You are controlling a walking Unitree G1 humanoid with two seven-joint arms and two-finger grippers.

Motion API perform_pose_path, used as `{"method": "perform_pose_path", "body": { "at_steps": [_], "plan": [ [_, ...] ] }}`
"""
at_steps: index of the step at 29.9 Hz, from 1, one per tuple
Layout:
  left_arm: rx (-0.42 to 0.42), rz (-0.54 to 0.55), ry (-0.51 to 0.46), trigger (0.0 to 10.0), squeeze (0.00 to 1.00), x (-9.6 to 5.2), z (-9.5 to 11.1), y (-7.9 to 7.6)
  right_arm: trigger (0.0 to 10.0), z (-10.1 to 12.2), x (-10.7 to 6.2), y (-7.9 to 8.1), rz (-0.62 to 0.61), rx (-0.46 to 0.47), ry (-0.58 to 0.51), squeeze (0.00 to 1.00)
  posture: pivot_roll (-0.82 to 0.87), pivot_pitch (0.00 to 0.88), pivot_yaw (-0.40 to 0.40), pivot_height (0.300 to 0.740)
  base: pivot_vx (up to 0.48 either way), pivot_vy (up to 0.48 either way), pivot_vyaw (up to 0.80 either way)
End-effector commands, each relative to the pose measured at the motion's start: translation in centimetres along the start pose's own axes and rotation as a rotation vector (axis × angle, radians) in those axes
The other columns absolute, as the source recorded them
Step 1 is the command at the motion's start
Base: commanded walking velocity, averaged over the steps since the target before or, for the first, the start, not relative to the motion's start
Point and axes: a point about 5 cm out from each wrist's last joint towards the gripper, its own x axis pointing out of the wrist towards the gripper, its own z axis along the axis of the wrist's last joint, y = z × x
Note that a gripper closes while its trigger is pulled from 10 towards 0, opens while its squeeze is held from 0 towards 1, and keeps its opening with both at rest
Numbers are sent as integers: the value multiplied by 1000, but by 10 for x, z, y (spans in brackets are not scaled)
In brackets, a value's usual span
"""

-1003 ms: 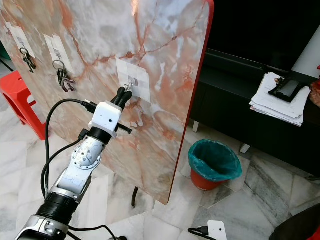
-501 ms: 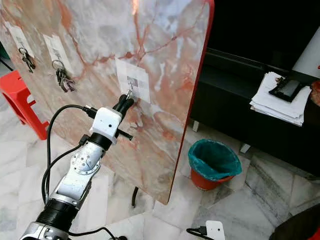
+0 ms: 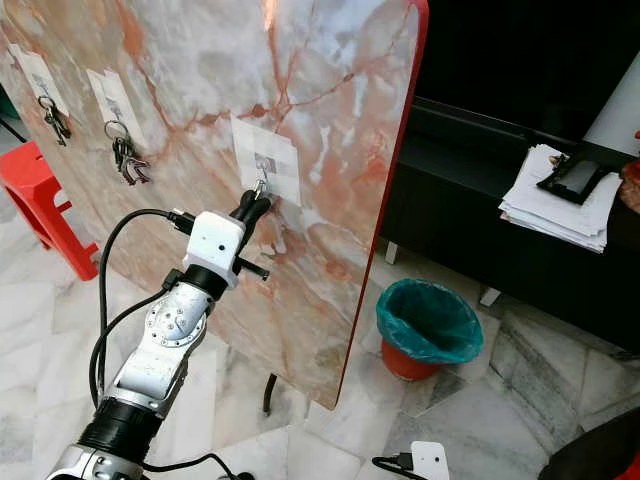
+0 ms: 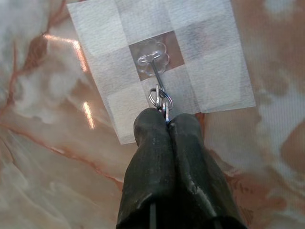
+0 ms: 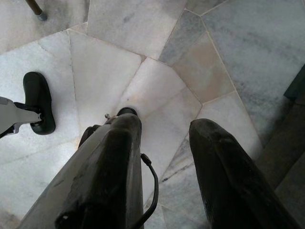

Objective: Hang keys on a hook

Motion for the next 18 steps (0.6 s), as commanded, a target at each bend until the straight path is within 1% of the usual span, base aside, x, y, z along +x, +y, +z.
{"method": "perform_pose_path", "body": {
  "at_steps": [1, 2, 3, 12, 18],
  "plan": [
    [-7, -4, 58, 10000, 816, -4, -9, 1, 10000, -5, 0, -1, -2, 1, 19, 0, 131, 104, -61, 740, 0, 0, 0],
    [-7, -3, 59, 10000, 816, -4, -9, 1, 10000, -5, 0, -1, -2, 1, 19, 0, 131, 104, -61, 740, 0, 0, 0],
    [-9, -2, 60, 10000, 1000, -4, -9, 1, 10000, -5, 0, -1, -2, 1, 19, 0, 132, 103, -61, 740, 0, 0, 0],
    [-15, 0, 53, 10000, 1000, -3, -7, 1, 10000, -5, 0, 0, -2, 1, 18, 0, 131, 103, -61, 740, 0, 0, 0],
    [-17, -2, 58, 10000, 1000, -4, -8, 1, 10000, -4, 0, 3, 1, 1, 17, 0, 131, 104, -59, 740, 0, 0, 0]
  ]
}}
